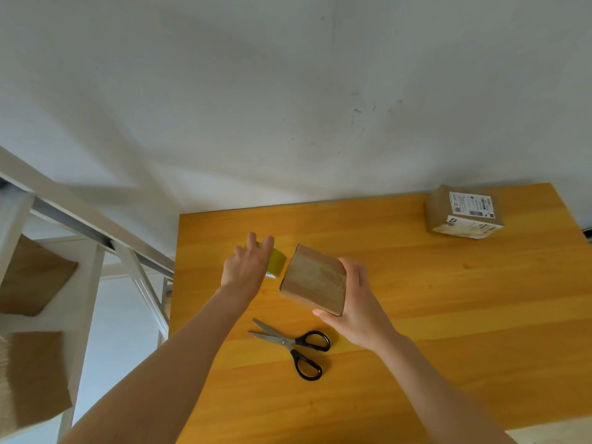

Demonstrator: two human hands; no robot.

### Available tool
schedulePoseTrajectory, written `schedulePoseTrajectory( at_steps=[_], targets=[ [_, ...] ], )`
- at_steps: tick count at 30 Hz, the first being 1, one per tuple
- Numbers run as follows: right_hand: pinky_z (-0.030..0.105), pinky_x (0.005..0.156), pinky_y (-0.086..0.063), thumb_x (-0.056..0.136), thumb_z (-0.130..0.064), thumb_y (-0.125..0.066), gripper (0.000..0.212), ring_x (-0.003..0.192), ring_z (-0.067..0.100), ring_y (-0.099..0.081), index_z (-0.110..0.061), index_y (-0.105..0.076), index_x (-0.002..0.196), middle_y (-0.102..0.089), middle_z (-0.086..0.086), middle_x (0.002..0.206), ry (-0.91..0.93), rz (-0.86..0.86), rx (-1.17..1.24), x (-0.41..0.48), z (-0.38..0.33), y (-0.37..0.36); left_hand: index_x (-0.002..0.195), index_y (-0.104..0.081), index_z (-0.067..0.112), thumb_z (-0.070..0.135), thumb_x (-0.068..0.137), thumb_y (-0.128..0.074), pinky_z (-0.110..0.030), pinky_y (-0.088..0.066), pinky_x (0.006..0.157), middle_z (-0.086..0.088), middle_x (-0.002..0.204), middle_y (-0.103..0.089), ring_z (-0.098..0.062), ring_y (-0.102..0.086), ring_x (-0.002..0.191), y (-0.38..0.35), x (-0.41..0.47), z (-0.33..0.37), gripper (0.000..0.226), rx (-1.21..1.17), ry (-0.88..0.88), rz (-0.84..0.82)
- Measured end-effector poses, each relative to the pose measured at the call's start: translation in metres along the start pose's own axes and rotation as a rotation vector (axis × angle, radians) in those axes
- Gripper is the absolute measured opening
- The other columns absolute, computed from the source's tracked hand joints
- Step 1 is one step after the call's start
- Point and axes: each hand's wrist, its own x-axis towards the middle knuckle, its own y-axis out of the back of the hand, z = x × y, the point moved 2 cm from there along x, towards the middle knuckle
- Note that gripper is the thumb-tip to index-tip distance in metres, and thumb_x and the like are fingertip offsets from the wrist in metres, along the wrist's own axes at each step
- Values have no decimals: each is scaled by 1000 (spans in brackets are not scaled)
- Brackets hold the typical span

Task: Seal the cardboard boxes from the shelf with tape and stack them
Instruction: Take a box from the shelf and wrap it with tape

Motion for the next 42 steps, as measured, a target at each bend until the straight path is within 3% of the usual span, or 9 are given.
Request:
schedulePoseTrajectory(
  at_steps=[2,4,7,15,22,27,34,38,42],
  targets=[
    [38,104,-46,75,-54,-75,107,136,19,-31,-21,-6,151,-9,-6,150,3,25,-79,-2,-1,0,130,-26,18,0,79,-67,-27,-36,53,-12,124,-37,-28,-57,91,-2,0,3,68,-2,-4,0],
    [42,122,-15,74,-69,-65,121,149,22,5,-16,8,154,11,0,160,15,13,-232,-2,-5,0,130,-25,18,0,81,-65,-27,-35,52,-11,124,-37,-27,-57,90,-4,-2,3,66,-11,-3,-8],
    [39,116,12,69,-88,-45,129,146,19,26,-16,28,148,26,3,159,74,27,-385,1,-26,3,130,-25,19,2,84,-63,-27,-36,52,-11,125,-37,-26,-57,87,-7,-4,2,62,-43,9,-3],
    [51,119,-7,80,-64,-64,110,149,35,-2,-12,-2,154,5,18,161,82,-122,-627,47,-95,-14,140,-21,21,8,88,-59,-28,-41,55,-7,130,-41,-26,-58,95,-6,-7,-3,66,-127,19,31],
    [46,109,-29,86,-33,-69,57,128,35,-40,-8,-46,132,-35,19,143,32,-94,-768,46,-102,-16,146,-14,30,13,91,-56,-30,-46,64,-5,144,-34,-27,-52,113,3,-11,-13,71,-138,-5,31],
    [39,104,-36,81,-48,-70,68,129,30,-42,-11,-45,132,-38,12,142,62,-33,-533,46,-101,-5,149,-9,33,16,90,-58,-32,-48,69,-3,141,-42,-25,-49,118,24,-19,-31,78,-187,12,117],
    [27,90,-44,70,-41,-83,102,125,15,-40,-17,-24,149,-28,-1,145,130,-26,-125,48,-85,6,138,-44,20,6,83,-58,-34,-46,62,-7,116,-63,-30,-57,104,50,-33,-59,58,-494,-15,400],
    [20,98,-35,69,-27,-84,98,124,11,-36,-18,-26,148,-27,-4,141,93,-109,81,39,-68,3,134,-45,20,4,86,-53,-25,-35,47,-6,100,-65,-20,-54,71,37,-41,-46,50,-655,16,321],
    [32,113,-31,71,-19,-80,97,134,18,-27,-13,-22,148,-20,-1,142,71,-154,23,32,-51,-4,128,-47,22,-1,86,-47,-31,-46,53,-2,89,-63,-23,-59,72,24,-46,-22,48,-836,66,235]
  ],
)
